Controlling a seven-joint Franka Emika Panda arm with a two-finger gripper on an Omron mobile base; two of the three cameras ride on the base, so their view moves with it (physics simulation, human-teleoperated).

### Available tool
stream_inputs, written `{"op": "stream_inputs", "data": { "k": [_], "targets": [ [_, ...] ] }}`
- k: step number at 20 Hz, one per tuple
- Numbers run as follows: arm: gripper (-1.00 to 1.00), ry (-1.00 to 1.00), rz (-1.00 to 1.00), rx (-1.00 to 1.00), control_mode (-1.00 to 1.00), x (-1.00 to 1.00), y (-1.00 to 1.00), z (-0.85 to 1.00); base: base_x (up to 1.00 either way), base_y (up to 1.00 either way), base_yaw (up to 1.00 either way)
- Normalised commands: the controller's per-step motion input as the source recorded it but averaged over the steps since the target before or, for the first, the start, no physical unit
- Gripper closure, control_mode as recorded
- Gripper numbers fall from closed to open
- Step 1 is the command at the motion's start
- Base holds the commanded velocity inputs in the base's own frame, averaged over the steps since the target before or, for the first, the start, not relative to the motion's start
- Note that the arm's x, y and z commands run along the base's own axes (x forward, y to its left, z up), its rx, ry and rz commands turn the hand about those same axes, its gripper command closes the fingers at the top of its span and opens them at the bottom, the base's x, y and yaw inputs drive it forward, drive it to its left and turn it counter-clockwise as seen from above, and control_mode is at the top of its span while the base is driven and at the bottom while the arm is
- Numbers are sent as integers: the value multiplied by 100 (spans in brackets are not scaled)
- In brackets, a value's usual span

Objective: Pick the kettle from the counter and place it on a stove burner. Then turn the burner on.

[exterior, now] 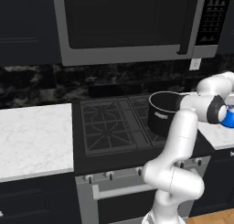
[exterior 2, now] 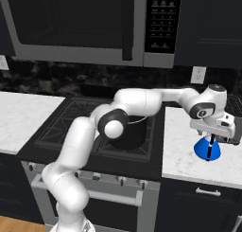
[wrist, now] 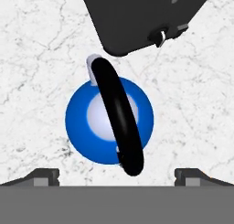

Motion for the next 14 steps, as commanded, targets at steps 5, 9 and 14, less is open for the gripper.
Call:
{"op": "stream_inputs", "data": {
  "k": [5, 9, 14],
  "targets": [
    [-100, 0, 0, 8, -100, 4, -13, -4, 0, 0, 0],
    [-100, 0, 0, 7, -100, 12, -11, -7, 0, 0, 0],
    [-100, 0, 0, 3, -100, 16, -3, -12, 0, 0, 0]
  ]
}}
